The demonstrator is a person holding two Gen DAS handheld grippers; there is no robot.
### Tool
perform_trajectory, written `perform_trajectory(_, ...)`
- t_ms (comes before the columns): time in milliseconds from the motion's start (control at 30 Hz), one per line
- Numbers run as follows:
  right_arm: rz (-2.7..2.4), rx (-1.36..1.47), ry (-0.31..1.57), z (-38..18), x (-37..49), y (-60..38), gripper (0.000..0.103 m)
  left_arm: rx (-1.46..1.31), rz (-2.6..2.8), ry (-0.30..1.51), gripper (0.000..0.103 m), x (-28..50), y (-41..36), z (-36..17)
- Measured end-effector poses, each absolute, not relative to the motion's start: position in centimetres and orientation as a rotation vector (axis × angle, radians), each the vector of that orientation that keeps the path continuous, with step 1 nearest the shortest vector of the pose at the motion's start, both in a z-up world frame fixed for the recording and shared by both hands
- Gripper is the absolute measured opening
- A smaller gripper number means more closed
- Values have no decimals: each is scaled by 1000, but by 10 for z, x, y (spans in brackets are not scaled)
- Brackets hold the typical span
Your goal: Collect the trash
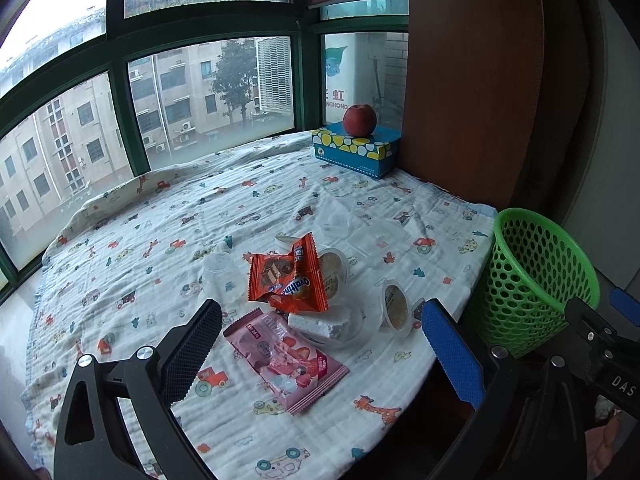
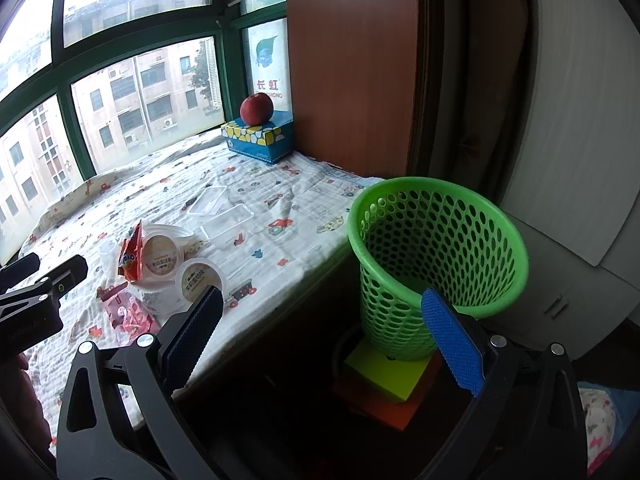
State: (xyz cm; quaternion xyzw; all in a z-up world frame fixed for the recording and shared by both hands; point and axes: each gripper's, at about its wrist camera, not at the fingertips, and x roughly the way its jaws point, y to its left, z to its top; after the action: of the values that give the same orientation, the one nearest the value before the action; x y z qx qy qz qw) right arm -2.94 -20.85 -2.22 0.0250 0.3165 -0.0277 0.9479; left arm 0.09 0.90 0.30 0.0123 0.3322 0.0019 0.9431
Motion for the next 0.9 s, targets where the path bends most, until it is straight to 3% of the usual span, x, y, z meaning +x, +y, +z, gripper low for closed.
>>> perform_trajectory(900,-53,49,647,-25,-27,-208,98,9,28,685,97,4,18,3)
